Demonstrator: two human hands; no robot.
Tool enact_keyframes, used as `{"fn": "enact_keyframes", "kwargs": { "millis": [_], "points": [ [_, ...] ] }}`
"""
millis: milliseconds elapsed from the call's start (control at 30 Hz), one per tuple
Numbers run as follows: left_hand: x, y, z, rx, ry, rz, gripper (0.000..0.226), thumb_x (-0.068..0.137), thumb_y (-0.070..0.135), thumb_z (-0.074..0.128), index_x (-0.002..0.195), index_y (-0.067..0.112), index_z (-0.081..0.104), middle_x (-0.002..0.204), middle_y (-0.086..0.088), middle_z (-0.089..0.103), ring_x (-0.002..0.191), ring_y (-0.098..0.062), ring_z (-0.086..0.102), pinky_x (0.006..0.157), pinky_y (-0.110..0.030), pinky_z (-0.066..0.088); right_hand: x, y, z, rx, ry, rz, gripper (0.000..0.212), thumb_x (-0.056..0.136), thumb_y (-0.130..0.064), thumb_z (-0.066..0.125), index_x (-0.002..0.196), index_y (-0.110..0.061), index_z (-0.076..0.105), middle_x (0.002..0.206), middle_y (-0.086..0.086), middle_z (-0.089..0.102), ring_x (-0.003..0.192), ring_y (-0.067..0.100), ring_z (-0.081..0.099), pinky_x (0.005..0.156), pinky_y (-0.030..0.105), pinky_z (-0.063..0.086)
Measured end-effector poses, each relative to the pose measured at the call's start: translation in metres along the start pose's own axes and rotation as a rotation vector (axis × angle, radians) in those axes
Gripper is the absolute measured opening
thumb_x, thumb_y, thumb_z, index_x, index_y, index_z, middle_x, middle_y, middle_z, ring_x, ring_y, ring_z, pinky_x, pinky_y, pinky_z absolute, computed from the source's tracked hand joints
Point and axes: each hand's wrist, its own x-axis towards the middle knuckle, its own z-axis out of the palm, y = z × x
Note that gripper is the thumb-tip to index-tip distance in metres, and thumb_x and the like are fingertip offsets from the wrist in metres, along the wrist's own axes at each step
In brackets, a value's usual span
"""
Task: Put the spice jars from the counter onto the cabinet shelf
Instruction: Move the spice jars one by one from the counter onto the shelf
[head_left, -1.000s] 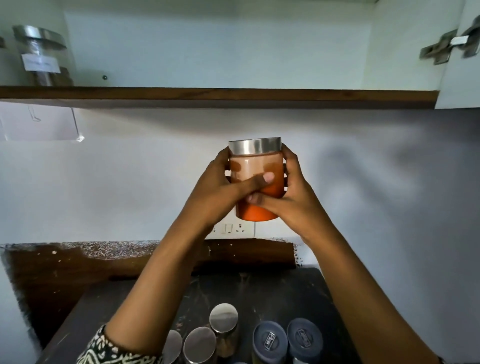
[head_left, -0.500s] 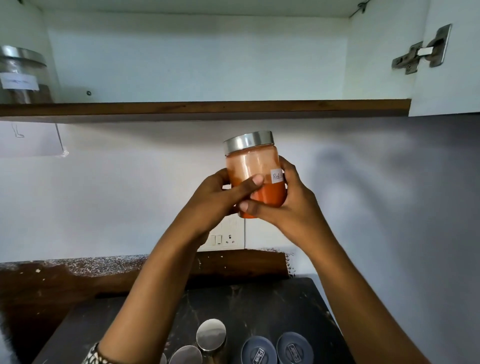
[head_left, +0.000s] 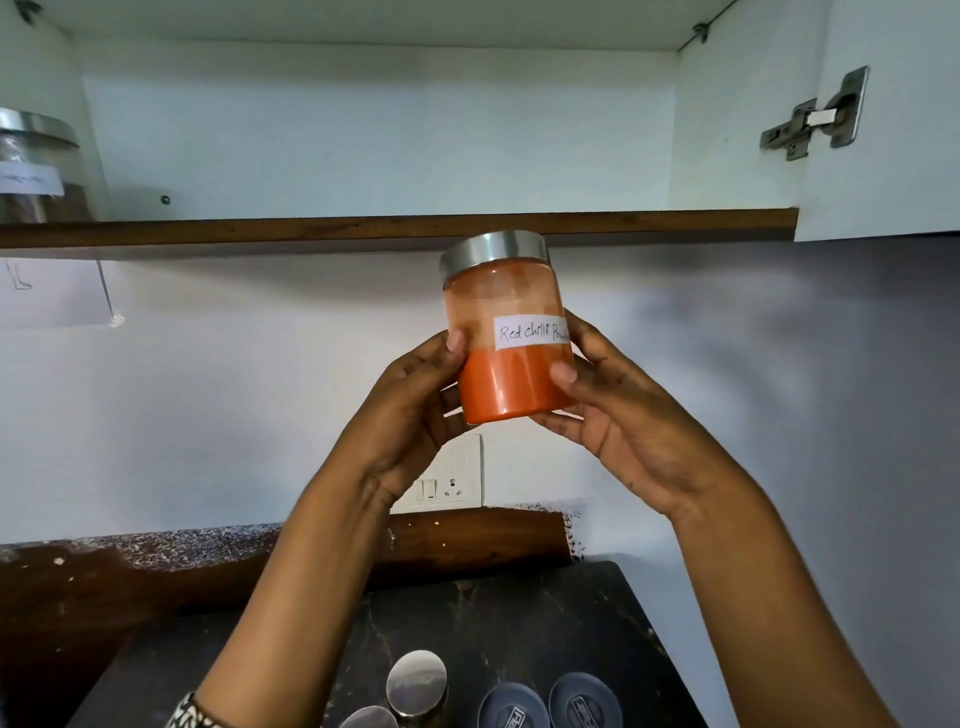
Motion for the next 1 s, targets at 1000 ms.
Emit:
{"fn": "enact_keyframes", "kwargs": {
  "millis": [1000],
  "points": [
    [-0.014,0.154,-0.098,0.592,0.259,0.406,0.072,0.066,0.048,0.078,0.130,0.023,0.055,0.117,0.006,0.068,0.109,-0.012,0.063,0.100,-0.037,0.047,0.115,-0.065,0.145,-0.265,0.043,-0.252,0.043,0.081,-0.025,0.068,0.118,-0.038,0.050,0.119,-0.008,0.066,0.110,0.005,0.061,0.088,0.019,0.048]
  ]
}}
